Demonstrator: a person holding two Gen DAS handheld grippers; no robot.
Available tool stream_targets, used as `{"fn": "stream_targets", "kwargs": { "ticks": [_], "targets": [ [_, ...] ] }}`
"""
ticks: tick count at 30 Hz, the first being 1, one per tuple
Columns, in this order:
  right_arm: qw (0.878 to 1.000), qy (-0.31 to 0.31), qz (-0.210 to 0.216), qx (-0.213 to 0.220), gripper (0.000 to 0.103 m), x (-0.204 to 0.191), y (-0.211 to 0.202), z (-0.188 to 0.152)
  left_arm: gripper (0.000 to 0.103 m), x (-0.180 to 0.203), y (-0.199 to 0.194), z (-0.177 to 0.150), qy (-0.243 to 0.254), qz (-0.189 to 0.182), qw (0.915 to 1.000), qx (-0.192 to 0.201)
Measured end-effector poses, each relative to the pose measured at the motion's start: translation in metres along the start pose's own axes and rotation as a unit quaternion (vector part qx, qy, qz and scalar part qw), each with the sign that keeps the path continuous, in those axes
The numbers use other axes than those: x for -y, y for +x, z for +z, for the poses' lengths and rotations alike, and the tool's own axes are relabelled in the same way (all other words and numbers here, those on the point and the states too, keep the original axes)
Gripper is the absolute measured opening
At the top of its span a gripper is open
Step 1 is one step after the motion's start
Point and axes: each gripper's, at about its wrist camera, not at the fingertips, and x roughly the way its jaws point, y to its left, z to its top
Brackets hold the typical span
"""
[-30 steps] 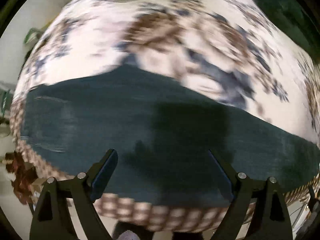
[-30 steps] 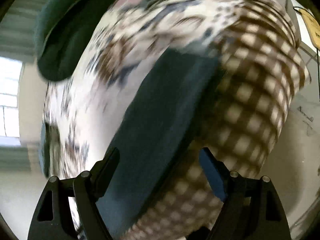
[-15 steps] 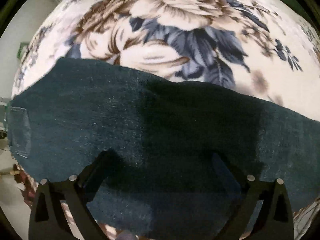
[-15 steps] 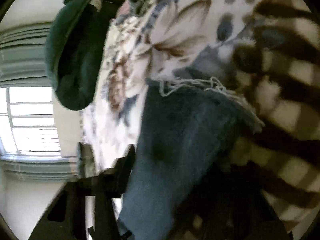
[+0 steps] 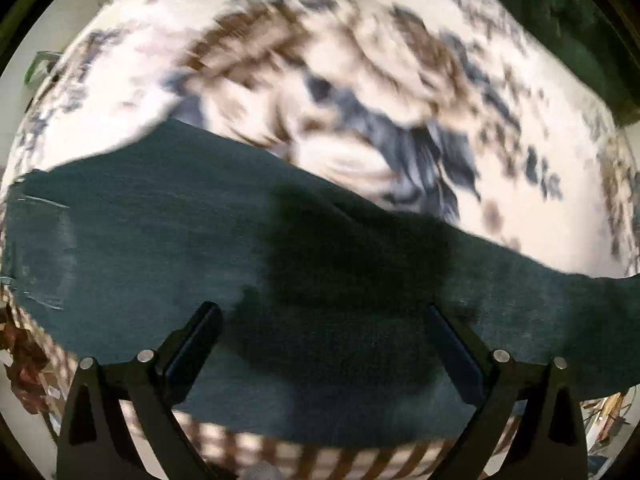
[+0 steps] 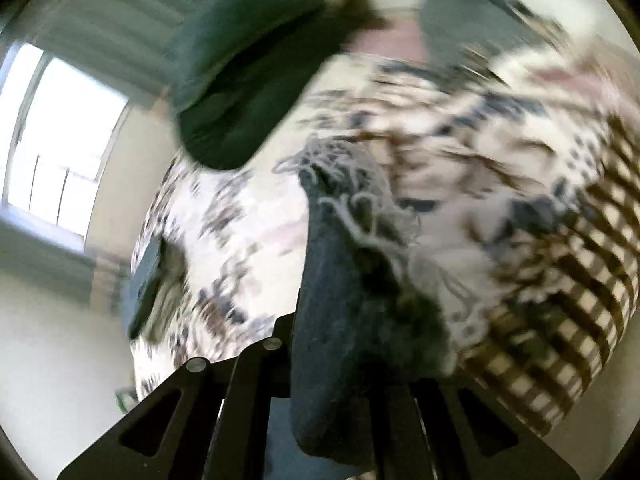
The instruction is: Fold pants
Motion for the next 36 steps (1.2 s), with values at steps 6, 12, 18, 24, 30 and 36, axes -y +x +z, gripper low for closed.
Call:
{"fn": "stream_targets", "kwargs": {
  "ticks": [6, 12, 18, 24, 30, 36],
  "targets": [
    [0.993, -0.117, -0.011, -0.026, 0.008, -0.126, 0.008, -0.073, 0.103, -0.101, -0.056, -0.015, -0.04, 0.007, 0.9979, 0.05],
    [0.974, -0.203, -0.032, -0.097, 0.008, -0.202, 0.081, -0.192, 0.103, -0.179, -0.06, -0.038, -0.089, 0.034, 0.9939, 0.055],
    [0.94, -0.27, -0.096, -0.187, 0.009, -0.226, 0.167, -0.305, 0.103, -0.257, -0.047, -0.067, -0.147, 0.055, 0.987, 0.036],
    [0.902, -0.305, -0.121, -0.279, 0.056, -0.253, 0.206, -0.358, 0.103, -0.315, -0.038, -0.097, -0.213, 0.056, 0.9753, 0.015],
    [0.932, -0.207, -0.037, -0.294, 0.06, -0.259, 0.172, -0.319, 0.103, -0.339, -0.038, -0.109, -0.263, 0.045, 0.9637, 0.019],
    [0.919, -0.204, -0.136, -0.307, 0.065, -0.253, 0.186, -0.323, 0.103, -0.342, -0.033, -0.108, -0.278, 0.039, 0.9596, 0.016]
  ]
}}
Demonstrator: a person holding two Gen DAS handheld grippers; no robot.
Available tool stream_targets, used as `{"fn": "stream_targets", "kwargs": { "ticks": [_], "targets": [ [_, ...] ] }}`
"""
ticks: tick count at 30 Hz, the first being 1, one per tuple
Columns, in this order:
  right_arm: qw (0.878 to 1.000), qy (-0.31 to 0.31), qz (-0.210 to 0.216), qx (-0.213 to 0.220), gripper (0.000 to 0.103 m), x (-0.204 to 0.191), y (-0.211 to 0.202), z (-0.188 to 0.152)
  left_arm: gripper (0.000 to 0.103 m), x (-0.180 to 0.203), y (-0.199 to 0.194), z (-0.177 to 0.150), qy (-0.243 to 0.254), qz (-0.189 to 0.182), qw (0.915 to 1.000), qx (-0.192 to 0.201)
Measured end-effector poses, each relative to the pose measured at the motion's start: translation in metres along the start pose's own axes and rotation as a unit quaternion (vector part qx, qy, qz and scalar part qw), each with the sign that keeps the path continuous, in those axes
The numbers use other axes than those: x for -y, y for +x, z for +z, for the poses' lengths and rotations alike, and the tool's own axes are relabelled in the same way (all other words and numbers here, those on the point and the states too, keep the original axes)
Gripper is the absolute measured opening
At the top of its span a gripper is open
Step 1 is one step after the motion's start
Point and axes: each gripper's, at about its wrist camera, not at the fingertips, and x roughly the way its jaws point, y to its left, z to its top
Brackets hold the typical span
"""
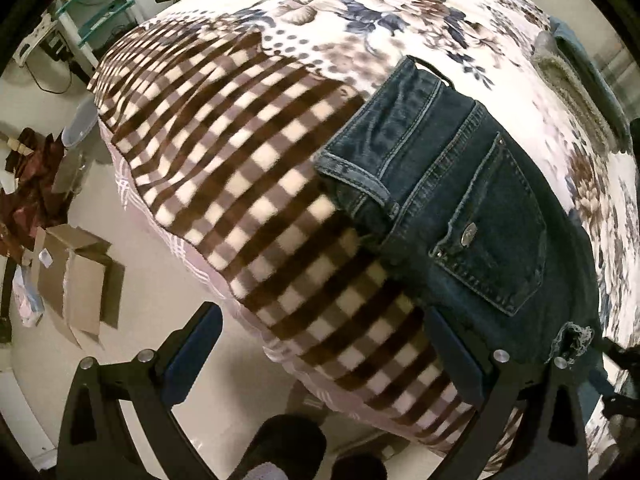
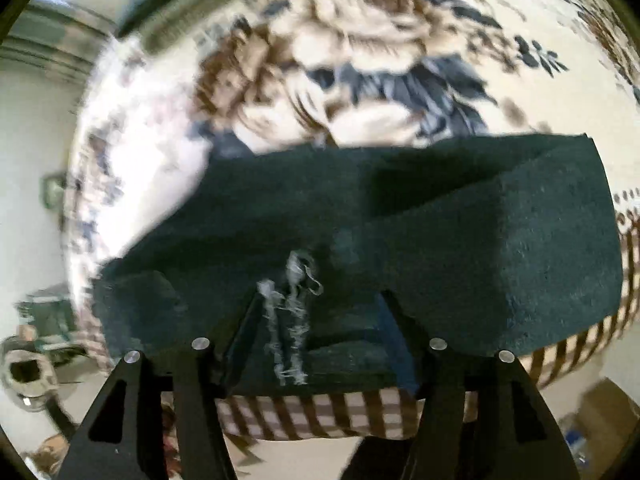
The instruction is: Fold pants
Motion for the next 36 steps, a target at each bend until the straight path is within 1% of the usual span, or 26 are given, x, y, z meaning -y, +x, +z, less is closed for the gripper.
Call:
{"fn": "stream_targets", "kwargs": {
  "ticks": [2, 4, 5, 7, 9, 12, 16, 17, 18, 19, 20, 22, 23, 24, 30, 31, 32, 34, 35, 36],
  "targets": [
    [0.999, -0.016, -0.038, -0.024, 0.066, -0.015, 0.019, -0.003, 0.103, 0.002, 0.001, 0.001, 0.002, 0.002, 1.0, 0.0],
    [0.997, -0.03, -0.064, -0.037, 0.066, -0.025, 0.043, -0.01, 0.103, 0.004, 0.002, 0.001, 0.008, 0.005, 1.0, 0.0],
    [0.994, -0.044, -0.094, -0.046, 0.066, -0.031, 0.058, -0.014, 0.103, 0.006, 0.002, 0.001, 0.011, 0.007, 0.9999, -0.001],
    [0.99, -0.056, -0.124, -0.031, 0.066, -0.038, 0.067, -0.018, 0.103, 0.007, 0.002, 0.001, 0.014, 0.007, 0.9999, 0.0],
    [0.989, -0.059, -0.136, -0.024, 0.066, -0.042, 0.069, -0.02, 0.103, 0.008, 0.002, 0.0, 0.018, 0.007, 0.9998, 0.0],
    [0.99, -0.056, -0.131, -0.02, 0.066, -0.04, 0.065, -0.022, 0.103, 0.01, 0.002, 0.0, 0.023, 0.009, 0.9997, 0.002],
    [0.989, -0.067, -0.133, -0.017, 0.066, -0.038, 0.059, -0.029, 0.103, 0.013, 0.003, 0.001, 0.021, 0.006, 0.9998, 0.0],
    [0.989, -0.067, -0.13, -0.015, 0.065, -0.038, 0.056, -0.033, 0.103, 0.013, 0.003, 0.001, 0.021, 0.005, 0.9998, 0.0],
    [0.989, -0.067, -0.128, -0.012, 0.061, -0.035, 0.047, -0.03, 0.103, 0.014, 0.003, 0.002, 0.02, 0.004, 0.9998, 0.0],
    [0.989, -0.068, -0.128, -0.006, 0.049, -0.032, 0.044, -0.033, 0.103, 0.014, 0.003, 0.002, 0.019, 0.003, 0.9998, 0.0],
    [0.99, -0.069, -0.127, -0.004, 0.042, -0.032, 0.042, -0.036, 0.103, 0.015, 0.004, 0.002, 0.019, 0.003, 0.9998, 0.0],
    [0.99, -0.069, -0.125, -0.003, 0.024, -0.026, 0.037, -0.041, 0.103, 0.015, 0.004, 0.004, 0.016, 0.002, 0.9999, 0.0],
    [0.991, -0.067, -0.116, 0.004, 0.014, -0.023, 0.034, -0.043, 0.103, 0.015, 0.004, 0.005, 0.015, 0.002, 0.9999, 0.001],
    [0.991, -0.068, -0.117, 0.01, 0.005, -0.022, 0.032, -0.045, 0.103, 0.016, 0.004, 0.006, 0.014, 0.002, 0.9999, 0.002],
    [0.99, -0.083, -0.101, 0.059, 0.005, -0.029, 0.003, -0.056, 0.103, 0.009, 0.008, 0.019, -0.01, -0.011, 0.9999, 0.004],
    [0.99, -0.088, -0.101, 0.053, 0.005, -0.032, 0.004, -0.056, 0.103, 0.006, 0.009, 0.021, -0.018, -0.014, 0.9997, 0.003],
    [0.99, -0.088, -0.105, 0.036, 0.005, -0.029, 0.009, -0.054, 0.103, 0.003, 0.012, 0.024, -0.03, -0.021, 0.9993, 0.0],
    [0.992, -0.07, -0.107, 0.009, 0.008, -0.022, 0.02, -0.05, 0.103, -0.007, 0.019, 0.031, -0.067, -0.054, 0.9962, -0.006],
    [0.993, -0.062, -0.097, -0.021, 0.008, -0.013, 0.028, -0.048, 0.103, -0.012, 0.023, 0.034, -0.088, -0.072, 0.9935, -0.007],
    [0.994, -0.055, -0.086, -0.029, 0.01, -0.009, 0.028, -0.048, 0.103, -0.018, 0.028, 0.038, -0.113, -0.094, 0.9892, -0.008]
  ]
}}
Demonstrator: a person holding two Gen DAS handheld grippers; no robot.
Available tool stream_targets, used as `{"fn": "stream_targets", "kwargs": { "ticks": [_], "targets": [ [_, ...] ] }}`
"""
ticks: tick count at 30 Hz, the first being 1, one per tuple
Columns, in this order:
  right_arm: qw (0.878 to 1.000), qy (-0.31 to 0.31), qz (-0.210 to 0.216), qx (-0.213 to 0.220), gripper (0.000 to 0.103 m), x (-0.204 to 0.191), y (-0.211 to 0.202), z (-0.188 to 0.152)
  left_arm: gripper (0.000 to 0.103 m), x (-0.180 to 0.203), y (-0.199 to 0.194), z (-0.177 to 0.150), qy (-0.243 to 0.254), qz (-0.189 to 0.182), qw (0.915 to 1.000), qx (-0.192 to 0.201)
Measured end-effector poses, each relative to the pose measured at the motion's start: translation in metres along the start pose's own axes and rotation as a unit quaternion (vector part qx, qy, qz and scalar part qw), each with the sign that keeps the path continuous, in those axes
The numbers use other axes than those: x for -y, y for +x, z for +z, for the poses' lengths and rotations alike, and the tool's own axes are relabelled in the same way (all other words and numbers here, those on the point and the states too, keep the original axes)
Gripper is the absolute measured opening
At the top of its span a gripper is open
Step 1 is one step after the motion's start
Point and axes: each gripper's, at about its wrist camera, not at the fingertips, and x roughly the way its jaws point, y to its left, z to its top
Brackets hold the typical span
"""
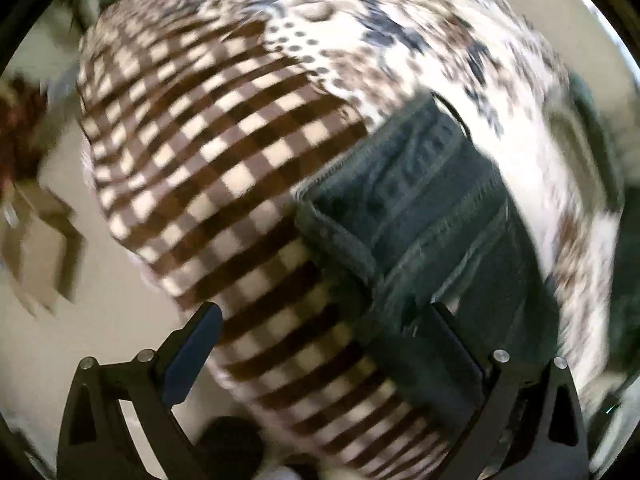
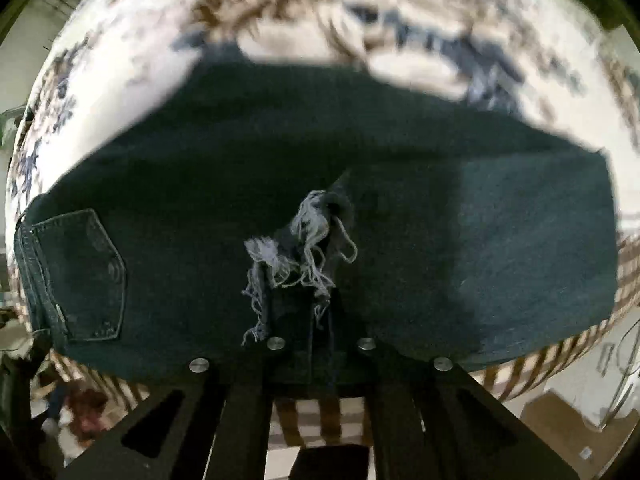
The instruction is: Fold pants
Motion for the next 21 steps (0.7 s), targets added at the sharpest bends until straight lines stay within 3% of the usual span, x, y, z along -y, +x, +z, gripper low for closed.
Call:
{"fn": "stream_targets", "kwargs": {
  "ticks": [2, 4, 6, 7, 10, 11, 14, 17, 18, 20, 21],
  "targets": [
    [0.999, 0.012, 0.034, -0.001, 0.017, 0.012, -0.006, -0.002, 0.103, -0.012, 0.013, 0.011, -0.054, -0.055, 0.997, -0.007],
    [0.999, 0.012, 0.041, 0.004, 0.033, 0.022, -0.014, -0.003, 0.1, -0.017, 0.025, 0.02, -0.082, -0.091, 0.9925, -0.002],
    [0.999, 0.015, 0.052, 0.01, 0.033, 0.036, -0.022, -0.009, 0.077, -0.02, 0.034, 0.026, -0.1, -0.118, 0.9879, 0.013],
    [0.999, 0.018, 0.049, 0.01, 0.034, 0.042, -0.023, -0.01, 0.046, -0.022, 0.036, 0.028, -0.105, -0.13, 0.9855, 0.027],
    [0.999, 0.032, 0.035, 0.007, 0.034, 0.067, -0.028, -0.014, 0.045, -0.023, 0.042, 0.027, -0.112, -0.157, 0.9803, 0.041],
    [0.999, 0.036, 0.033, 0.007, 0.034, 0.072, -0.027, -0.016, 0.051, -0.026, 0.045, 0.025, -0.117, -0.167, 0.9782, 0.042],
    [0.998, 0.055, 0.027, 0.007, 0.034, 0.093, -0.029, -0.02, 0.061, -0.043, 0.058, 0.019, -0.138, -0.231, 0.9617, 0.053],
    [0.997, 0.069, 0.028, 0.002, 0.034, 0.106, -0.029, -0.024, 0.06, -0.04, 0.058, 0.022, -0.132, -0.232, 0.9623, 0.054],
    [0.997, 0.07, 0.028, 0.001, 0.034, 0.109, -0.028, -0.024, 0.059, -0.036, 0.056, 0.024, -0.128, -0.226, 0.9642, 0.055],
    [0.997, 0.071, 0.028, 0.001, 0.034, 0.116, -0.029, -0.026, 0.034, -0.025, 0.047, 0.025, -0.108, -0.209, 0.9692, 0.072],
    [0.997, 0.071, 0.028, 0.003, 0.034, 0.119, -0.03, -0.027, 0.031, -0.021, 0.042, 0.025, -0.099, -0.205, 0.9706, 0.078]
  ]
}}
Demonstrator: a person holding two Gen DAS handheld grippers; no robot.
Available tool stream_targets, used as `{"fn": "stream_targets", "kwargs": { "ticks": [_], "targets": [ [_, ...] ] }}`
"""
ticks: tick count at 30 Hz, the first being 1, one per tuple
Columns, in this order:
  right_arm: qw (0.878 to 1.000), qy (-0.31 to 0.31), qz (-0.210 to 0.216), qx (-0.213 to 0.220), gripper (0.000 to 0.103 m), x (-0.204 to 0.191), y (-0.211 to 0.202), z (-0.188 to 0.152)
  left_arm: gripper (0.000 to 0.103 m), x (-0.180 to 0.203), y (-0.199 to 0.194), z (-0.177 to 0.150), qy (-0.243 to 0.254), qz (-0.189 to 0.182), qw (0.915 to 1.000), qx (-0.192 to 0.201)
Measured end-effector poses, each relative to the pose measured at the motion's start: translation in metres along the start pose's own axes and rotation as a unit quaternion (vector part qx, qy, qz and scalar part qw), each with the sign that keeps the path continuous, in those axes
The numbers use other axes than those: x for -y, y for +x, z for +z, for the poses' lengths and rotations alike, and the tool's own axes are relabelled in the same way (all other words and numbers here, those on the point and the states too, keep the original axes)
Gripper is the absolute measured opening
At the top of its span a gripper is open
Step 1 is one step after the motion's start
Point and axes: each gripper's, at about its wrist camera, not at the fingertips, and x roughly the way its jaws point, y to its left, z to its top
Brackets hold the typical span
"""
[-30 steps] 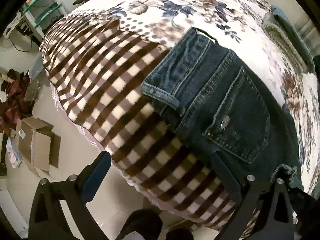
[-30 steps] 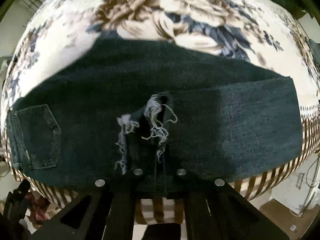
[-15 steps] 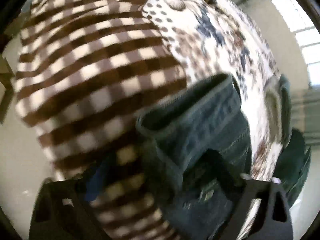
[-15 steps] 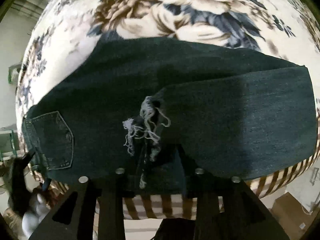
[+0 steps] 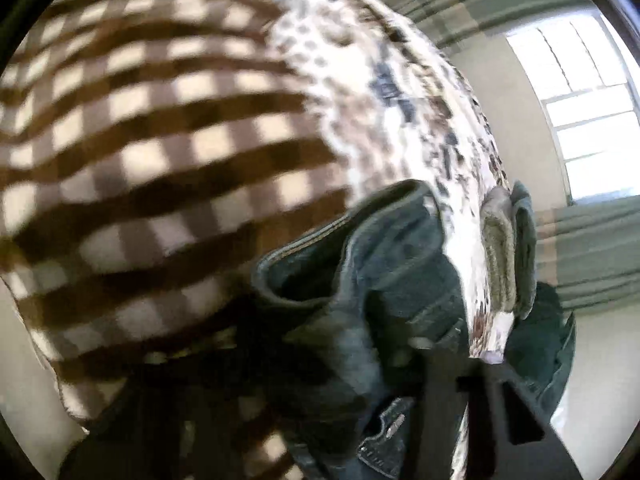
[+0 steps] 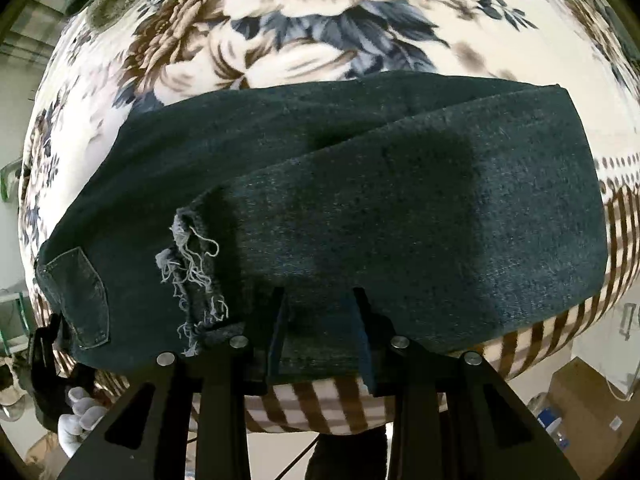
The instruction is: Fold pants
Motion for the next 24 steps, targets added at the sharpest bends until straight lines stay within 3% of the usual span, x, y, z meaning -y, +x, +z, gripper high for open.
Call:
{"fn": "stream_targets", "kwargs": {
  "ticks": [6, 8, 9, 10, 14, 17, 24],
  "targets": [
    [1.0, -0.014, -0.004, 0.01, 0.034, -0.011, 0.001, 0.002, 0.019, 0.047, -0.042, -0.005, 0.065, 0.007, 0.997, 0.041],
    [0.999, -0.029, -0.013, 0.017, 0.045, -0.015, -0.006, 0.0, 0.019, 0.07, -0.056, -0.01, 0.1, 0.009, 0.9934, 0.055],
    [0.999, -0.038, -0.017, 0.023, 0.061, -0.014, -0.01, 0.0, 0.018, 0.085, -0.066, -0.016, 0.122, 0.007, 0.9905, 0.064],
    [0.999, -0.041, -0.015, 0.027, 0.07, -0.014, -0.014, 0.0, 0.018, 0.094, -0.074, -0.02, 0.138, 0.009, 0.9879, 0.07],
    [0.998, -0.04, 0.005, 0.045, 0.072, 0.006, -0.036, -0.001, 0.017, 0.149, -0.106, -0.052, 0.216, -0.002, 0.972, 0.093],
    [0.998, -0.026, 0.032, 0.05, 0.083, 0.04, -0.051, 0.003, 0.017, 0.2, -0.127, -0.089, 0.274, -0.022, 0.9558, 0.103],
    [0.997, 0.022, 0.054, 0.055, 0.084, 0.147, -0.077, 0.026, 0.017, 0.293, -0.122, -0.199, 0.363, -0.039, 0.9289, 0.064]
  ]
}}
